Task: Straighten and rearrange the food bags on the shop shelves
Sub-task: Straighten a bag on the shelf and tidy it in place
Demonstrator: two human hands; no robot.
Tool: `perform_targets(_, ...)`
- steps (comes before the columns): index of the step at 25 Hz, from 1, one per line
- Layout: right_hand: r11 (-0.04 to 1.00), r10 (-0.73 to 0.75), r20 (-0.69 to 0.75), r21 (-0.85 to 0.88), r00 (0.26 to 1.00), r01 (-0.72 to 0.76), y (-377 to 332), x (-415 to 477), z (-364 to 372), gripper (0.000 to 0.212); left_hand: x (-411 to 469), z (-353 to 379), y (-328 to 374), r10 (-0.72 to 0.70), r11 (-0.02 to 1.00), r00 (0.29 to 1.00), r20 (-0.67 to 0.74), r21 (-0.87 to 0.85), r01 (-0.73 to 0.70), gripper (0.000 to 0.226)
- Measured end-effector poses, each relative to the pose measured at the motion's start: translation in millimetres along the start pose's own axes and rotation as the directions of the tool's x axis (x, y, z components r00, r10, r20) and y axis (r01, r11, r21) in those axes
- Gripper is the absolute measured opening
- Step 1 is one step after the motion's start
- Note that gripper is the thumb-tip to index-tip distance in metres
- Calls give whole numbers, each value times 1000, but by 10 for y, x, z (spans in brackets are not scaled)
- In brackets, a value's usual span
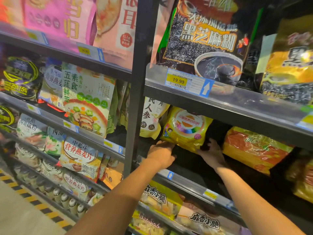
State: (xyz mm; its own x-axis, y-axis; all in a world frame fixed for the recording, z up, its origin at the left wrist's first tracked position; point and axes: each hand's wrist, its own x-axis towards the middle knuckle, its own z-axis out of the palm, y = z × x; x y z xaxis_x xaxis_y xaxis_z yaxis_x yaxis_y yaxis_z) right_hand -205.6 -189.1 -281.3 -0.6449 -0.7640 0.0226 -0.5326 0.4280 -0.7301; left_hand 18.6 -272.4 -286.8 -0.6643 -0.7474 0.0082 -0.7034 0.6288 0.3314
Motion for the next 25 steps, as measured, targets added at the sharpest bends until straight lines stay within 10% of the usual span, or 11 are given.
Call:
perform_targets(9, 864, -156, -19, -488, 988, 127, -188, -1341, -127, 65, -1253, -33, -15, 205, 978, 867, -455, 130, -163, 58)
perform_targets(25, 531, -812, 205, -126, 546, 838, -1933, -3031, 1587, 69, -3971, -506, -2038, -388, 813, 689, -612, 124, 568, 83)
